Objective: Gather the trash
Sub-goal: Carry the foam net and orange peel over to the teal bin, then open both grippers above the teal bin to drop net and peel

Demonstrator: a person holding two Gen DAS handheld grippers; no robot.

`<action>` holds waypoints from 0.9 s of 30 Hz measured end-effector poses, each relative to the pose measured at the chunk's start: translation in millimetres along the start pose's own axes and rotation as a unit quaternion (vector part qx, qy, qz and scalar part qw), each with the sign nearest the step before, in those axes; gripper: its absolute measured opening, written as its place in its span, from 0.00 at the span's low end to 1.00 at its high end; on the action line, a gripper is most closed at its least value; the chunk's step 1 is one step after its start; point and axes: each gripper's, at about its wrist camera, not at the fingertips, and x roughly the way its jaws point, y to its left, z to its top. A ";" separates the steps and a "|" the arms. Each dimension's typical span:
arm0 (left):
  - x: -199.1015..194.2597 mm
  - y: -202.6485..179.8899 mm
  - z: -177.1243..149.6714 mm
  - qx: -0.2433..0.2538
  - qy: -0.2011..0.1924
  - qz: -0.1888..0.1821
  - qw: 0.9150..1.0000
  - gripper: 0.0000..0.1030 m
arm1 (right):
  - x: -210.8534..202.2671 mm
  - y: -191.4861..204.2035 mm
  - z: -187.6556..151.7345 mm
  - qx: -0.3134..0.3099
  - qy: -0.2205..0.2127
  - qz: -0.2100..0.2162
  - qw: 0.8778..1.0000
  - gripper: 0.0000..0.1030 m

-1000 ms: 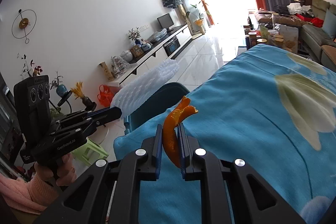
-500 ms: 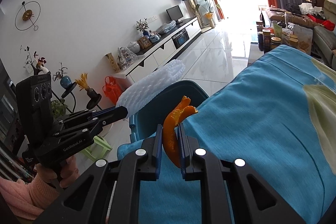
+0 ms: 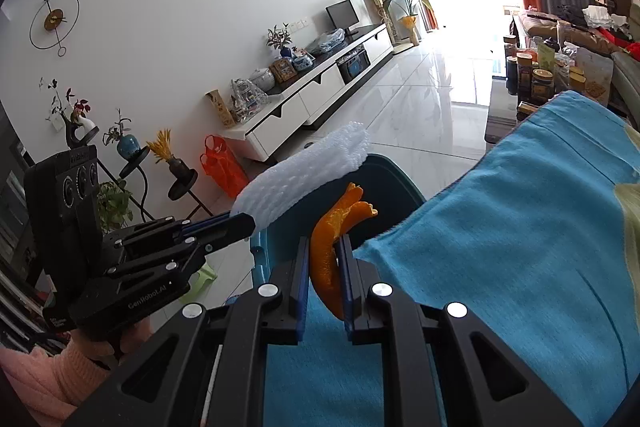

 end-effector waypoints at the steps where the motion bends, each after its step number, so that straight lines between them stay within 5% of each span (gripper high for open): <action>1: 1.2 -1.9 1.4 0.000 0.000 0.001 1.000 0.10 | 2.2 0.8 0.3 0.000 0.002 0.000 1.000 0.12; 27: 42.0 5.5 2.2 -0.024 0.035 0.017 0.999 0.11 | 51.2 8.5 14.0 0.009 0.048 -0.007 0.999 0.13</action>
